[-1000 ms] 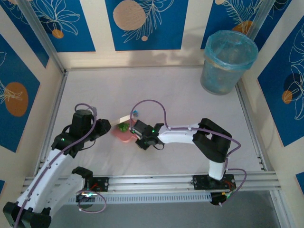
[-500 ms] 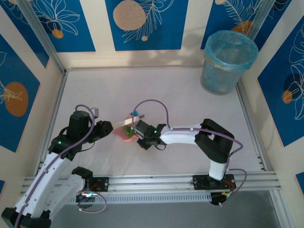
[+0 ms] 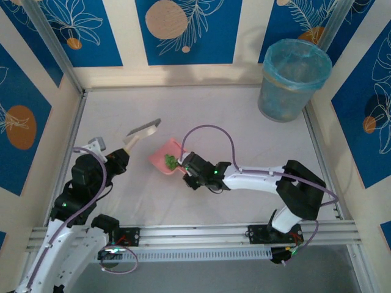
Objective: Sweep away the paper scraps from the table
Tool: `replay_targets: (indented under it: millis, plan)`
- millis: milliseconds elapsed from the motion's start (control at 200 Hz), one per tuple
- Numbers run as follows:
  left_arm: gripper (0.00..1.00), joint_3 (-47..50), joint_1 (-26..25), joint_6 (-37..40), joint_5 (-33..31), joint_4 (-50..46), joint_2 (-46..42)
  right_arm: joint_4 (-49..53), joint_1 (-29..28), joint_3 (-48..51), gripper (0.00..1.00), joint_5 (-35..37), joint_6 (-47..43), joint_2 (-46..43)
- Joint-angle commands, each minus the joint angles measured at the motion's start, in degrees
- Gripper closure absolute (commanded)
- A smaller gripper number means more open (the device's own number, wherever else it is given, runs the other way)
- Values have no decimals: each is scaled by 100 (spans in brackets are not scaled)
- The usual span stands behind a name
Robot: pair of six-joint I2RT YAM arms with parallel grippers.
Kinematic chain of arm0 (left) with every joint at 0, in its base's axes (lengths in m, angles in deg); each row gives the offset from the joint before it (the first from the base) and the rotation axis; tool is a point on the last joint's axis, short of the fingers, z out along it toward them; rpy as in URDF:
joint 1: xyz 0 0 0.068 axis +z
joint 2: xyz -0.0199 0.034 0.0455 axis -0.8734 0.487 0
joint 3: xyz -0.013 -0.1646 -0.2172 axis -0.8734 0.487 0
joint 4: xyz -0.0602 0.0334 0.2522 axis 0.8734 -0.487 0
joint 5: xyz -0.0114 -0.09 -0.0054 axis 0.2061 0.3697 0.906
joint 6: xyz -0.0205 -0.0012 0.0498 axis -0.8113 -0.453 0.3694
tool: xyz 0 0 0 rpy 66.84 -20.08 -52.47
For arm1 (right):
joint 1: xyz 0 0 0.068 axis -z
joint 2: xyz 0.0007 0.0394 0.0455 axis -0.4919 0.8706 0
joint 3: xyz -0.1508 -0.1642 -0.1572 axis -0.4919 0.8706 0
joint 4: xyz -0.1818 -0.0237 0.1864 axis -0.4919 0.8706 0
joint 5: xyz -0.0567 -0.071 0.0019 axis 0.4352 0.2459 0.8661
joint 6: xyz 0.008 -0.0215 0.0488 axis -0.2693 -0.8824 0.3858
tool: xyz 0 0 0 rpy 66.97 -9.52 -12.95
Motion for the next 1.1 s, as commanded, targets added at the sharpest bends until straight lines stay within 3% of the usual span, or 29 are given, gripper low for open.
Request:
replay_targets:
  millis: [0, 140, 335, 560, 745, 905, 1015, 1095]
  plan:
    - [100, 344, 58, -230, -384, 724, -8, -324, 149, 304, 100, 189, 138, -582]
    - [100, 1098, 47, -518, -204, 1493, 146, -483, 518, 757, 100, 347, 344, -1369]
    - [100, 1817, 50, -249, 111, 2490, 587, -472, 1278, 1326, 100, 641, 873, -2431]
    - [100, 2081, 41, -208, 25, 2754, 707, -180, 1837, 1611, 100, 789, 1515, -3370]
    - [100, 2278, 41, -463, -16, 2858, 682, 1438, 2190, 371, 100, 850, 2190, -3431]
    - [100, 2303, 32, -552, 85, 2925, 680, 2766, 2834, -1578, 100, 804, 2154, -2629]
    - [100, 2303, 31, -584, 120, 2917, 679, 3349, 3583, -2883, 100, 313, 2137, -1992]
    - [100, 2301, 32, -610, 177, 2931, 657, 3405, 4275, -3525, 100, -485, 2383, -1637]
